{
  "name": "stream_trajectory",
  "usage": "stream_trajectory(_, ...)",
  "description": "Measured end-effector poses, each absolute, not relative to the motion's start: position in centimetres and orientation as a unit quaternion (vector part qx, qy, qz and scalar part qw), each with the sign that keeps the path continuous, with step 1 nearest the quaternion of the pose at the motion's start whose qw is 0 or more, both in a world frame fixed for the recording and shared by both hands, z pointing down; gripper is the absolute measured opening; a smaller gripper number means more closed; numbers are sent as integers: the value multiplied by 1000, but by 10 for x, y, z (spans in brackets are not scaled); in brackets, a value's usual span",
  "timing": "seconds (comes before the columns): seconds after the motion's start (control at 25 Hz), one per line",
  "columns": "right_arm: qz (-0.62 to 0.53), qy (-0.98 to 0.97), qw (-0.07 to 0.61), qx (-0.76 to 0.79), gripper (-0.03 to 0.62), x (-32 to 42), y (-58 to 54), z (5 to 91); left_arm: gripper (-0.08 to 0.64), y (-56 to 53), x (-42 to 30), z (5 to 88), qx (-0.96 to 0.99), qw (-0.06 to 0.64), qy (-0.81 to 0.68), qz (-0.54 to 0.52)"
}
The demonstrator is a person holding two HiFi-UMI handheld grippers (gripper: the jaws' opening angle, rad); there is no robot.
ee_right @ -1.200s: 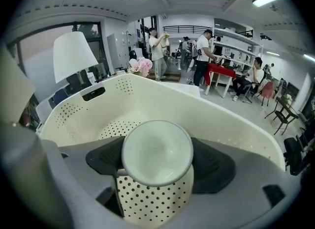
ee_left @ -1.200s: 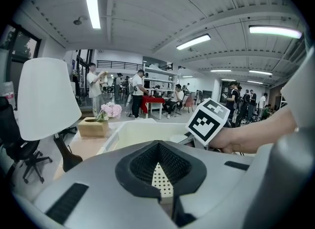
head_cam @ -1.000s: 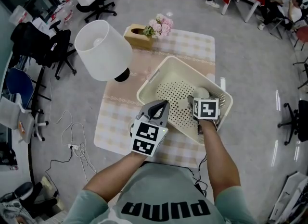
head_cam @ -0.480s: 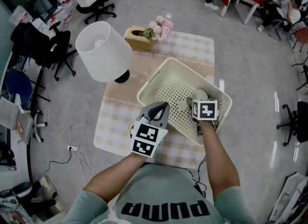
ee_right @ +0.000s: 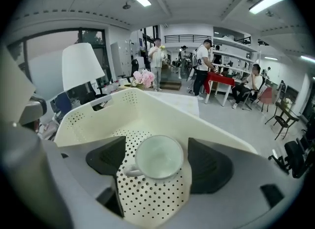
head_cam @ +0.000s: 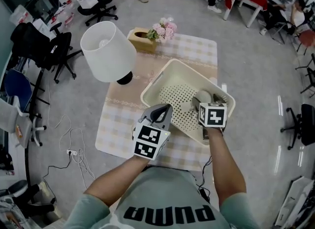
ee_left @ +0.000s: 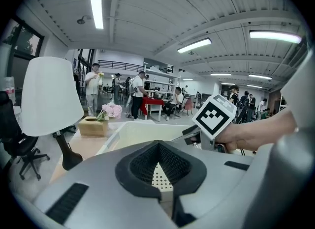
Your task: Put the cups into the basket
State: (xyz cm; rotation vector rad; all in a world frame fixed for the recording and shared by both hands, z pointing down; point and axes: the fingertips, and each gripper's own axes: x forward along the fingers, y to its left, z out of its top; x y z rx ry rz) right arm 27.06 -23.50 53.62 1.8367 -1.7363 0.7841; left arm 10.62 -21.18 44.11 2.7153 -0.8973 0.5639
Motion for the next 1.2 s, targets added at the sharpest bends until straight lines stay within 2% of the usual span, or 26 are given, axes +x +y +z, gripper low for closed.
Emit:
stream_trajectory(0.4, 211, -679, 212, 670, 387, 227, -188, 474, 0, -195, 95, 432, 930, 111, -302, 176)
stream_trajectory(0.76, 180, -736, 181, 627, 382, 160, -137, 455, 0, -159, 63, 439, 928, 112, -312, 171)
stream_trajectory(0.84, 168, -742, 178, 624, 337, 148, -125, 454, 0, -151, 55, 441, 927, 115, -314, 169)
stream_trajectory(0.92, 157, -750, 175, 618, 193, 136, -114, 454, 0, -143, 46, 443, 926, 120, -317, 167)
stream_trajectory(0.96, 152, -755, 173, 614, 155, 129, -108, 454, 0, -139, 41, 444, 925, 122, -319, 165)
stream_trajectory(1.08, 141, -768, 171, 600, 68, 111, -92, 455, 0, -129, 27, 447, 924, 129, -323, 160)
stream_trajectory(1.2, 136, -783, 178, 581, 34, 91, -74, 459, 0, -119, 11, 453, 920, 135, -329, 163)
